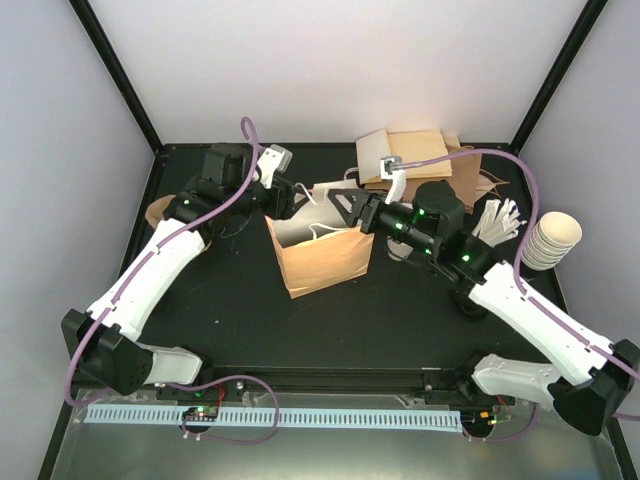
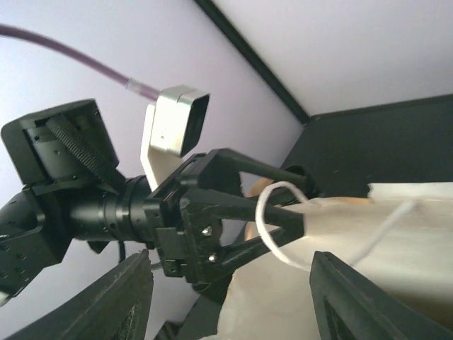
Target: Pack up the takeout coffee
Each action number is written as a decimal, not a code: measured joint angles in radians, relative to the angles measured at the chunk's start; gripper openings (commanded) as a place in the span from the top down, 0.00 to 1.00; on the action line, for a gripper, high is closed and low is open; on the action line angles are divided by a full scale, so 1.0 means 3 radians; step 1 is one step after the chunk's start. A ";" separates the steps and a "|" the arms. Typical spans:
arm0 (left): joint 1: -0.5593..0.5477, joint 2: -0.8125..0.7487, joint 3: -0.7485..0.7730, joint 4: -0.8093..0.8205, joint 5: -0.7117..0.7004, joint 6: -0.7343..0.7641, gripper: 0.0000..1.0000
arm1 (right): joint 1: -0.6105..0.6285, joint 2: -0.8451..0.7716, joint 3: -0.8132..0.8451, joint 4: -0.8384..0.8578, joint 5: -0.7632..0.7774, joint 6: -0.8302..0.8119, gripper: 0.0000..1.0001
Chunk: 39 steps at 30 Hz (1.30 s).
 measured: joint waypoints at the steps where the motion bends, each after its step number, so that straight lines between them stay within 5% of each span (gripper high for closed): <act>1: 0.0000 0.0000 0.0008 0.0001 0.0000 0.0000 0.35 | -0.0001 -0.0062 0.0024 -0.0120 0.0121 -0.0069 0.34; 13: 0.0000 -0.0146 0.0033 -0.0165 -0.0004 0.0003 0.35 | -0.0001 -0.0468 0.0362 -0.1469 0.1053 -0.1108 0.15; 19: 0.0001 -0.0743 -0.0043 -0.0347 -0.0184 0.0006 0.25 | -0.0001 -0.0975 -0.0221 -0.1489 0.1509 -0.1549 0.00; 25: 0.0029 -0.1840 -0.0762 -0.0341 -0.0643 -0.0188 0.02 | -0.0001 -0.1427 -0.0992 -0.1301 0.1843 -0.1732 0.00; 36: 0.0032 -0.2561 -0.2124 -0.0245 -0.1307 -0.0818 0.01 | -0.0001 -0.2135 -0.2003 -0.0752 0.2179 -0.1882 0.01; 39: 0.0038 -0.2572 -0.2318 -0.0122 -0.1457 -0.0963 0.01 | -0.0001 -0.2163 -0.2059 -0.0725 0.2322 -0.1887 0.11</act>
